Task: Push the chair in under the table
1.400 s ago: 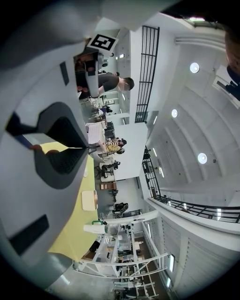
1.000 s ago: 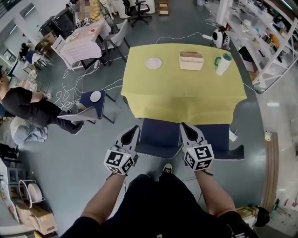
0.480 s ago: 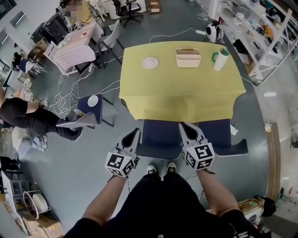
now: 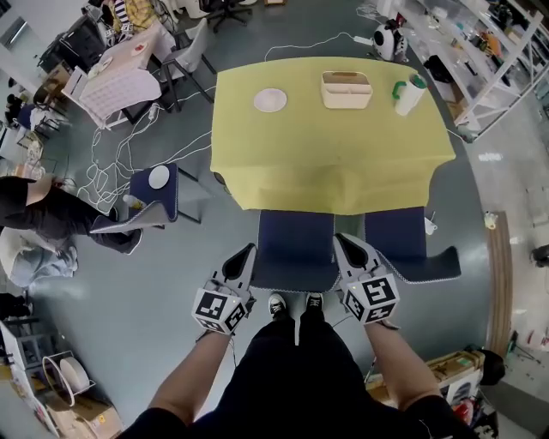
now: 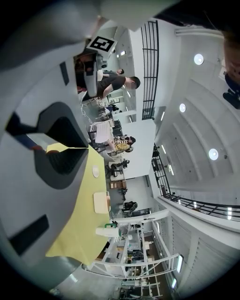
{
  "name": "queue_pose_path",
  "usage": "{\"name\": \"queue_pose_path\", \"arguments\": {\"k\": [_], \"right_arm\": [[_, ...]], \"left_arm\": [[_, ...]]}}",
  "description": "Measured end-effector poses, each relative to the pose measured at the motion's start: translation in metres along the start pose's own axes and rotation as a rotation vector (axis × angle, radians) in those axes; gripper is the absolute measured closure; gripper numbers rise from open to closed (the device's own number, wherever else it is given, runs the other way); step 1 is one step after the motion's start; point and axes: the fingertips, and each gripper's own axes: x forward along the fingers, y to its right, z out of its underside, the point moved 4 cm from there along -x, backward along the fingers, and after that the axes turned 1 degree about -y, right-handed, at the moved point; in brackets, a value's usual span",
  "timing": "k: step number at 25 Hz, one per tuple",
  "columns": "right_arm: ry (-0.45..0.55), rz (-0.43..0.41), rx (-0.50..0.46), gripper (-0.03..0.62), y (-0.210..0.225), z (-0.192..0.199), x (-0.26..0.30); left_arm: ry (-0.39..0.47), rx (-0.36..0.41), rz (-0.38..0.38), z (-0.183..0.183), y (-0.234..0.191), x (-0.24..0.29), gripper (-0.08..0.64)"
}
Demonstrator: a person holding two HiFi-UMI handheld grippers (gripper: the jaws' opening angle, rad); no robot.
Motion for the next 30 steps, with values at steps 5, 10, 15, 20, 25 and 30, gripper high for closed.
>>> {"name": "queue_pose_path", "arguments": {"k": [5,10,15,20,25,30], "right_arm": [[-0.051,0.011,0.015,0.577,0.005,0.030,0.016],[-0.100,0.000,0.032,0.577,0.002,0.063,0.021],[-0.136,-0.023,0.033,0.577,-0.006,0.086,0.028],[-0.170,-0.032,0.036,0.577,-0.005,0.108,0.034],[-0.206,-0.051,0.013,0.577,-0.007,0.120,0.036],[-0.269,-0.090,0.021,0.577,-0.009,0.137,0.035]], "left_arm": [[-0.038,-0.019,0.008,0.027,-0.012,0.011,0.551],[-0.066,-0.036,0.013,0.055,-0.008,0.014,0.551],[-0.087,-0.047,0.021,0.076,-0.010,0.018,0.551],[-0.111,-0.061,0.028,0.097,-0.011,0.022,0.551],[-0.133,-0.041,0.047,0.109,-0.008,0.019,0.551],[-0.204,0.101,0.092,0.124,-0.003,0.018,0.551]]}}
